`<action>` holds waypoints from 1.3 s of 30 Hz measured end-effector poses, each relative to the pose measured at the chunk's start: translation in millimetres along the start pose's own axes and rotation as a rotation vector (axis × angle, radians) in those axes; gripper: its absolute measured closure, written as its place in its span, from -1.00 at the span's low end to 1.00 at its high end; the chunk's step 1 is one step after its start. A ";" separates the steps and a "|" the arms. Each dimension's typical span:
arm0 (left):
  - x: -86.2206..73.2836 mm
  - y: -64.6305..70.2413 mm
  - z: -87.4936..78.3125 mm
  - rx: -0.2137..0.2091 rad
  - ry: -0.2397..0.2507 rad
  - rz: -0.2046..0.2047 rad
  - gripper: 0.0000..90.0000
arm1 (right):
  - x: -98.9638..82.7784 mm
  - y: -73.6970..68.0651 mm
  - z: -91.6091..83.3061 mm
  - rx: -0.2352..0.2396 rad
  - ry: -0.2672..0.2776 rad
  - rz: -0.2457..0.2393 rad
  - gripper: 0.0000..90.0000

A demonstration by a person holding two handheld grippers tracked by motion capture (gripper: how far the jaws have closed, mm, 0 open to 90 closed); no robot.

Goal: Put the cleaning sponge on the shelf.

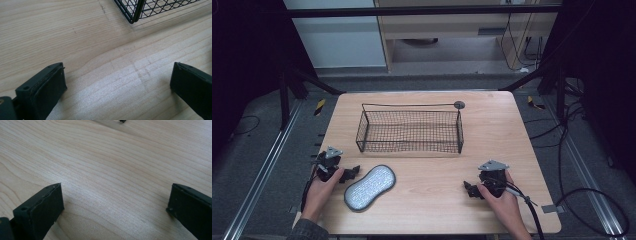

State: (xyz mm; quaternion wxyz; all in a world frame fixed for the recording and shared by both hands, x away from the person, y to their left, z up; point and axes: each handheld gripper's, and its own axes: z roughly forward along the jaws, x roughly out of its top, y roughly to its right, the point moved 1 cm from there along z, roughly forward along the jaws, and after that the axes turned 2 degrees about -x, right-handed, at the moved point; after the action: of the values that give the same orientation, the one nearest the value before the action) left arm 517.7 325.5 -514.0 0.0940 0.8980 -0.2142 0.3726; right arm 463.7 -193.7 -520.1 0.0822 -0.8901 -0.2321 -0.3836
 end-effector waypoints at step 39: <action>40.5 73.6 -62.0 -0.156 -0.096 0.232 -0.88 | 0.1 -2.3 0.1 -0.007 0.001 0.013 -0.99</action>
State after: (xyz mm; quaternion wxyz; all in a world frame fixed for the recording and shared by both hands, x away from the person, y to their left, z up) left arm 470.7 267.6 -440.9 0.1097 0.8739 -0.3492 0.3198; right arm 462.7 -191.7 -520.2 0.0816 -0.8917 -0.2250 -0.3842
